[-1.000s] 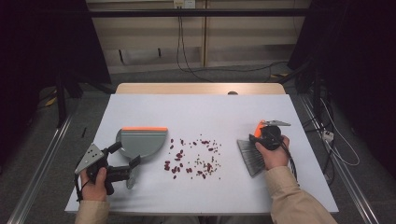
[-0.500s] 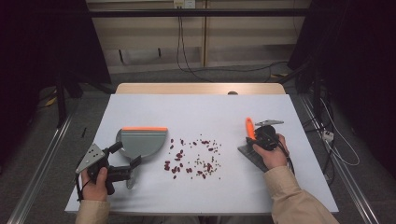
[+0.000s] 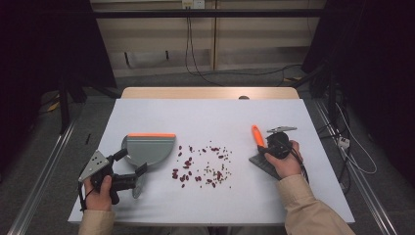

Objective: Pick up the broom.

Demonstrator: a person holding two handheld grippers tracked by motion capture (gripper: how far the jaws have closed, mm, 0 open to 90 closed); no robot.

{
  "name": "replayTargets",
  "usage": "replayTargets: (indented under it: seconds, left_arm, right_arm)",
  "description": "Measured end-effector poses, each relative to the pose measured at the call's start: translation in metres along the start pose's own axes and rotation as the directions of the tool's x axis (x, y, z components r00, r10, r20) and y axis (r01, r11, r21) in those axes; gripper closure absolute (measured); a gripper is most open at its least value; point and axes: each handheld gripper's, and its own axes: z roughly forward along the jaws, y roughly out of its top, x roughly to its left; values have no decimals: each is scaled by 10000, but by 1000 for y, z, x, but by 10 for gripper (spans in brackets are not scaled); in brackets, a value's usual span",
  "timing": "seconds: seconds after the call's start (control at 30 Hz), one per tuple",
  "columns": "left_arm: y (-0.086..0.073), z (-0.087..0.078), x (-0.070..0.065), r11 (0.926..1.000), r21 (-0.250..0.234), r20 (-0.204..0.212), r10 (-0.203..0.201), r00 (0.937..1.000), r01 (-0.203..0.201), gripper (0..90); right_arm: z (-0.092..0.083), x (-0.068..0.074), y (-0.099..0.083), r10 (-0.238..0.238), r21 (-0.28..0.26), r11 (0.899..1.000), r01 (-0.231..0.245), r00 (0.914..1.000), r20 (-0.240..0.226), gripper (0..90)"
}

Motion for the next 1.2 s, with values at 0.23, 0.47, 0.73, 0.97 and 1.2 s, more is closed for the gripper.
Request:
replayTargets:
  seconds: [0.23,0.47,0.73,0.97,1.2]
  left_arm:
    - [0,2,0,9999,100,4,115,9999,-115,25]
    - [2,4,-2,9998,91,-4,171,9999,-171,26]
    - [3,6,0,9999,45,-63,142,9999,-142,26]
    - [4,11,-5,9999,77,0,155,9999,-155,26]
    - [9,13,-12,9995,33,-3,310,9995,-310,26]
  right_arm:
    - [3,0,7,480,542,9974,-476,9988,-53,624]
    - [3,2,4,758,342,9965,-762,9971,115,653]
    - [2,-3,7,862,467,9952,-856,9962,-101,681]
    - [4,-9,7,1127,526,9925,-1103,9926,-459,678]
    - [3,-10,5,1196,348,9924,-1179,9914,-539,679]
